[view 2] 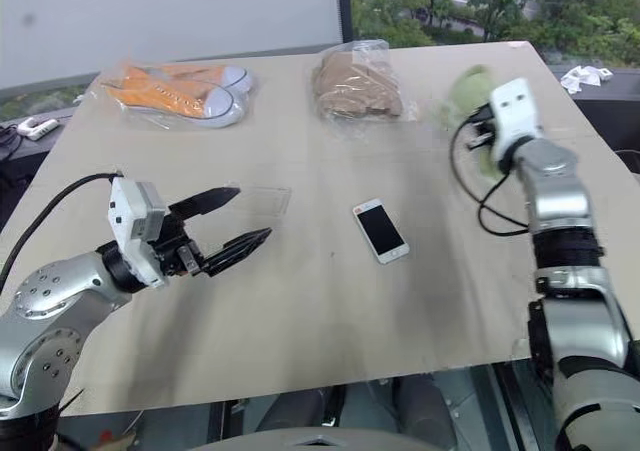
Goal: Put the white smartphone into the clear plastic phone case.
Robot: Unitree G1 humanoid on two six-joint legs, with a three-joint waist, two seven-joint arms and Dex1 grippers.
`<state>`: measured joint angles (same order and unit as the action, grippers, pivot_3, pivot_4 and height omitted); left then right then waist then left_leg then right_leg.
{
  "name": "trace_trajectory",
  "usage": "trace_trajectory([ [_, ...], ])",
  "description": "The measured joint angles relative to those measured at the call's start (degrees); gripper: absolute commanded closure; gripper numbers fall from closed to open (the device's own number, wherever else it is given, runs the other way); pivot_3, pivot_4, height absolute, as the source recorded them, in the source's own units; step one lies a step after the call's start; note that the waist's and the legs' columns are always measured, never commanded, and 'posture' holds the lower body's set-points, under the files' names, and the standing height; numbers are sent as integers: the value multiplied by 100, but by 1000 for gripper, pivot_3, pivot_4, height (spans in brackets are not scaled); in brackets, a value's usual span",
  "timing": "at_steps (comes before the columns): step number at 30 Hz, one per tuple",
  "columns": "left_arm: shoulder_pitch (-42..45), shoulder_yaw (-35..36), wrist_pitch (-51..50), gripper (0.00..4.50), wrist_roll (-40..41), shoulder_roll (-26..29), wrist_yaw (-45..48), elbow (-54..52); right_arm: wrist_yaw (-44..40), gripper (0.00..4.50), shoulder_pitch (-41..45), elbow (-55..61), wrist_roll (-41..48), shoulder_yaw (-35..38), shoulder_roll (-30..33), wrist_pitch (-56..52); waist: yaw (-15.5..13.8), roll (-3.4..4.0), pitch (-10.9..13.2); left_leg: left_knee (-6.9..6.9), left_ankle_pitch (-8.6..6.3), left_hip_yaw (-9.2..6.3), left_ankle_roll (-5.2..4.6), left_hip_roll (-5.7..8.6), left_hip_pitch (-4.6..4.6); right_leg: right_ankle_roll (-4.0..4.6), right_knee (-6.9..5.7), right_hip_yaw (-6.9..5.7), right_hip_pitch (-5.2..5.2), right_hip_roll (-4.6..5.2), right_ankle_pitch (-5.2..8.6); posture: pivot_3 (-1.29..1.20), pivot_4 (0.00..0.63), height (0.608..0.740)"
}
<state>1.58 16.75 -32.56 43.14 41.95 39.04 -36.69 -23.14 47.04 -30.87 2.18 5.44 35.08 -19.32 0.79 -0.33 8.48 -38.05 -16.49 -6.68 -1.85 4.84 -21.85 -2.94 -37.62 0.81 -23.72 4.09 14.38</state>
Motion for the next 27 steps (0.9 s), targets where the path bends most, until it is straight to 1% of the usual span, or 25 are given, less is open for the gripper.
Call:
trace_trajectory([
  [2,185,-151,-91,0,74,0,-54,-83,-37,4479,-9,-333,-91,14,277,223,65,1,1,8,0,20,0,-2,8,0,-2,19,-1,-1,0,0,150,740],
  [4,226,-227,-153,0,116,-5,-55,-94,-168,3554,-43,-473,-127,13,428,374,143,1,1,11,0,23,0,-7,10,0,-4,22,-2,-4,0,0,150,740],
  [5,234,-255,-173,0,122,-5,-54,-94,-267,3278,-67,-493,-112,16,478,415,167,1,1,11,0,25,-1,-9,11,0,-5,24,-2,-5,0,0,150,740],
  [6,238,-280,-186,0,128,-5,-51,-94,-394,2749,-95,-491,-69,20,519,429,179,1,1,12,0,30,0,-10,14,-1,-8,29,-2,-6,0,0,150,740],
  [7,238,-283,-189,0,129,-5,-51,-94,-449,2517,-110,-490,-41,23,525,431,180,1,1,11,0,31,-1,-11,15,-1,-9,30,-2,-7,0,0,150,740],
  [8,237,-283,-189,0,128,-5,-45,-93,-528,1913,-138,-453,5,25,524,430,175,1,1,11,0,31,-1,-11,15,-1,-9,30,-2,-7,-1,0,150,740],
  [10,234,-283,-188,0,124,-5,-39,-90,-629,927,-174,-349,67,24,521,424,149,1,1,6,0,29,-1,-10,13,-1,-10,29,-2,-6,-1,0,150,740],
  [11,231,-283,-188,0,115,-5,-36,-88,-666,355,-175,-261,93,24,522,412,131,1,1,5,0,28,-1,-10,12,-1,-8,27,-2,-5,-1,0,150,740],
  [12,230,-284,-188,0,106,-5,-36,-88,-675,29,-175,-218,106,24,523,408,125,1,1,5,0,28,-1,-10,11,-1,-8,27,-2,-6,-1,0,150,740],
  [19,197,-282,-183,0,0,-5,-59,-36,-798,29,-178,410,317,69,584,205,68,1,1,6,0,24,-1,-10,10,-1,-4,24,-2,-5,-1,0,150,740],
  [24,156,-277,-144,0,-115,-68,-82,92,-834,29,-193,577,497,252,627,60,4,2,1,6,0,24,-1,-10,10,-1,-4,23,-2,-5,-1,0,150,740],
  [27,138,-281,-96,0,-192,-105,-80,139,-722,29,-191,473,466,265,752,68,-7,2,1,6,0,25,-1,-9,9,-1,-2,23,-1,-4,-1,0,150,740],
])
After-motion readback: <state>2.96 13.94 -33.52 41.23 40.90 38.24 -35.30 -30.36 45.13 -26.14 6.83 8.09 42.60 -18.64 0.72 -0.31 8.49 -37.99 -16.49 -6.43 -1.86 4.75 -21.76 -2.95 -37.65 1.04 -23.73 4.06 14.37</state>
